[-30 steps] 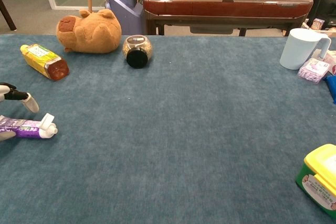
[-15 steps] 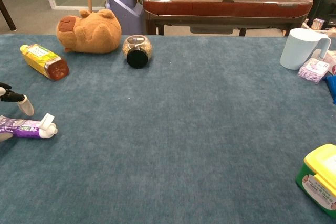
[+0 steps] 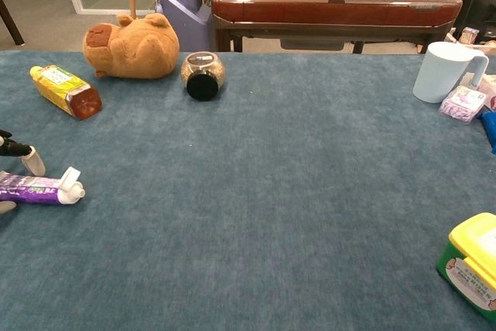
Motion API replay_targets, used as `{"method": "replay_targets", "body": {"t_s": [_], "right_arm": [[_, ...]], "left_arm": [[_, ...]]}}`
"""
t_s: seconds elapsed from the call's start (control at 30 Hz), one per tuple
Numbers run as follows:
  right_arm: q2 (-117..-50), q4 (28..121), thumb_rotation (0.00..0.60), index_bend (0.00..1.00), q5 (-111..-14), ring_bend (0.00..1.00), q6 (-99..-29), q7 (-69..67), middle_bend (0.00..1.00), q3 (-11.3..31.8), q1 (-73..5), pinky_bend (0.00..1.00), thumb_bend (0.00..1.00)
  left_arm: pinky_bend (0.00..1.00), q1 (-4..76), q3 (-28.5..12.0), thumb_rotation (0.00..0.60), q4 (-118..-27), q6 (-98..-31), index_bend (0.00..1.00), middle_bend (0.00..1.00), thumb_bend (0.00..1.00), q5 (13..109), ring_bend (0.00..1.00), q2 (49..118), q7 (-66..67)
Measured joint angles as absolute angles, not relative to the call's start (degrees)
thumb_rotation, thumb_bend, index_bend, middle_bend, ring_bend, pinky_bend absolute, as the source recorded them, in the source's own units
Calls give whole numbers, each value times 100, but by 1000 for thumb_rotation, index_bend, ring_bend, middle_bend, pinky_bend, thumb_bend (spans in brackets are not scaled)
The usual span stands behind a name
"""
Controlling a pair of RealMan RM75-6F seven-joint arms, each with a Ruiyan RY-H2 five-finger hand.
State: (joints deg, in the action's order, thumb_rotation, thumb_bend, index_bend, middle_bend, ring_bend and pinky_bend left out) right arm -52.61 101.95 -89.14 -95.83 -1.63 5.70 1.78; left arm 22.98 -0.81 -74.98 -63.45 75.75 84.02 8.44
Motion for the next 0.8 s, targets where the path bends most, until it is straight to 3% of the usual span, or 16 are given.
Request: {"method": "replay_targets", "body": {"t_s": [0.47,0.6,0.8], "right_arm": [[-5260,10164,600,142,-8889,155,-9604,-190,190,567,216,152,38],[-5264,10151,600,142,-8890,155,-9599,-201,190,574,211,152,38],[-5261,10155,600,142,-8904,155,-9549,-195,190,580,176,152,37]], "left_arm": [[0,2336,-180,600,-7356,-6208,389,377,269,7550,210,8504,739],[9,2337,-202,600,-7318,-6204,438,444,280,7556,267,8530,658],[98,2340,-250,600,-7162,-6283,503,550,353,7691,362,8581,230]]}}
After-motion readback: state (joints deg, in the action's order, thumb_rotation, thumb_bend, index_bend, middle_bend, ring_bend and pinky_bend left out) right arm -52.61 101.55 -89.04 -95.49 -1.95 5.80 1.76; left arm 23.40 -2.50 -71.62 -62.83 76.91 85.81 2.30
